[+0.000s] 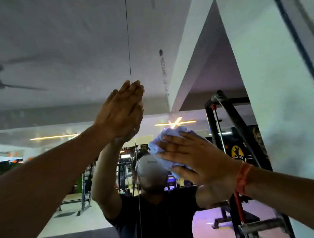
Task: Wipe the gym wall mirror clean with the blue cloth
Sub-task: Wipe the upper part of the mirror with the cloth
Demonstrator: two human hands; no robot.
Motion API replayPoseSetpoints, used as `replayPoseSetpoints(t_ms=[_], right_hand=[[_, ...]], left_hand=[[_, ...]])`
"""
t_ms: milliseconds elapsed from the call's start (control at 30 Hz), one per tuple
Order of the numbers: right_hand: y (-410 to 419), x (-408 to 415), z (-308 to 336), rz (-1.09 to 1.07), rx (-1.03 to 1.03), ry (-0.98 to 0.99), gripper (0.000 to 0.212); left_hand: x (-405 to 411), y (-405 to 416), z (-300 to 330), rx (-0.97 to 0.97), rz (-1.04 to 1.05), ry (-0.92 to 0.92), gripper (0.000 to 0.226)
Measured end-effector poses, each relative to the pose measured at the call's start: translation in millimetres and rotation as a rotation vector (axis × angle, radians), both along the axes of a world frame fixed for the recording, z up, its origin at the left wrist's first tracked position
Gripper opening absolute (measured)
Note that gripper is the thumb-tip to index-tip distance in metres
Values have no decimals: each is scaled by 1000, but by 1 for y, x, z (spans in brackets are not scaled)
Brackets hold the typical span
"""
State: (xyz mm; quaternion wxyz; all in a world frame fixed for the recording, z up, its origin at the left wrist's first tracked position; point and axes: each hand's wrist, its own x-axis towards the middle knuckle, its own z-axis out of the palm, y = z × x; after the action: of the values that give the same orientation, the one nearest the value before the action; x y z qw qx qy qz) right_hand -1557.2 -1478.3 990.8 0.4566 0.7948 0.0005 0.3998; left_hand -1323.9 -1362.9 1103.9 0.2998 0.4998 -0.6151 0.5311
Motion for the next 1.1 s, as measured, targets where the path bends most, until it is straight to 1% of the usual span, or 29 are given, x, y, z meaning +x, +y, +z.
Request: replayPoseSetpoints(t_ms=[33,67,100,167,233,267,300,333,367,400,433,467,500,533,567,633,667,700,733,767,800,833,867,900,933,1000,1033,1067,1100], right_hand=[[-8,-15,5,-46,-69,57,52],[-16,-28,17,-89,-103,44,53],[-21,-38,34,-119,-108,-36,54],[-17,-37,75,-105,-21,-308,55],[0,2,86,17,165,-580,55],[10,26,80,83,222,-632,52],[19,47,66,123,227,-583,48],[25,60,46,127,180,-457,45],[29,64,28,102,93,-286,45],[29,57,22,68,1,-112,48],[25,43,32,43,-95,10,50],[19,29,47,-5,-158,49,50],[11,15,66,-68,-191,1,50],[6,2,84,-115,-176,-122,51],[6,-4,95,-112,-116,-274,50],[17,15,84,54,88,-576,45],[25,35,64,133,187,-653,42],[34,54,37,173,237,-631,40],[36,67,8,180,212,-520,41],[39,72,-15,155,150,-350,43],[36,64,-22,111,69,-186,44],[29,50,-14,85,-28,-54,44],[22,35,2,38,-105,1,44],[16,19,20,3,-133,-28,44],[12,6,36,-27,-125,-141,45],[12,1,49,-19,9,-466,46],[17,14,40,52,130,-637,44],[21,33,23,121,232,-739,42],[28,52,0,164,275,-725,42]], left_hand=[[4,2,-2,-1,-8,-8,63],[8,4,-3,1,-11,-18,63],[12,7,-4,1,-7,-33,63],[17,10,-5,-2,-5,-59,62],[18,12,-5,-1,-23,-47,65],[20,13,-5,-1,-37,-27,66],[22,13,-5,-4,-46,-8,68],[25,14,-6,-6,-48,4,68],[29,14,-7,-5,-46,7,68],[33,16,-8,2,-46,6,68],[36,18,-10,11,-46,5,67],[38,19,-12,19,-46,3,66],[40,21,-14,22,-44,-2,64],[41,22,-16,21,-45,-5,63],[42,23,-17,20,-48,-10,63],[46,24,-22,15,-52,-15,62],[47,23,-26,10,-53,-17,63],[48,22,-29,5,-52,-20,64],[48,21,-33,0,-51,-16,65],[48,20,-35,-5,-51,-6,66],[47,19,-37,-10,-52,3,67],[45,18,-39,-17,-52,9,66],[43,17,-41,-21,-52,13,66],[41,16,-44,-22,-50,14,65],[39,15,-47,-21,-48,14,64],[38,14,-52,-21,-42,10,63],[38,14,-56,-18,-42,11,63],[38,14,-59,-11,-43,13,63],[38,14,-62,-6,-40,10,64]])
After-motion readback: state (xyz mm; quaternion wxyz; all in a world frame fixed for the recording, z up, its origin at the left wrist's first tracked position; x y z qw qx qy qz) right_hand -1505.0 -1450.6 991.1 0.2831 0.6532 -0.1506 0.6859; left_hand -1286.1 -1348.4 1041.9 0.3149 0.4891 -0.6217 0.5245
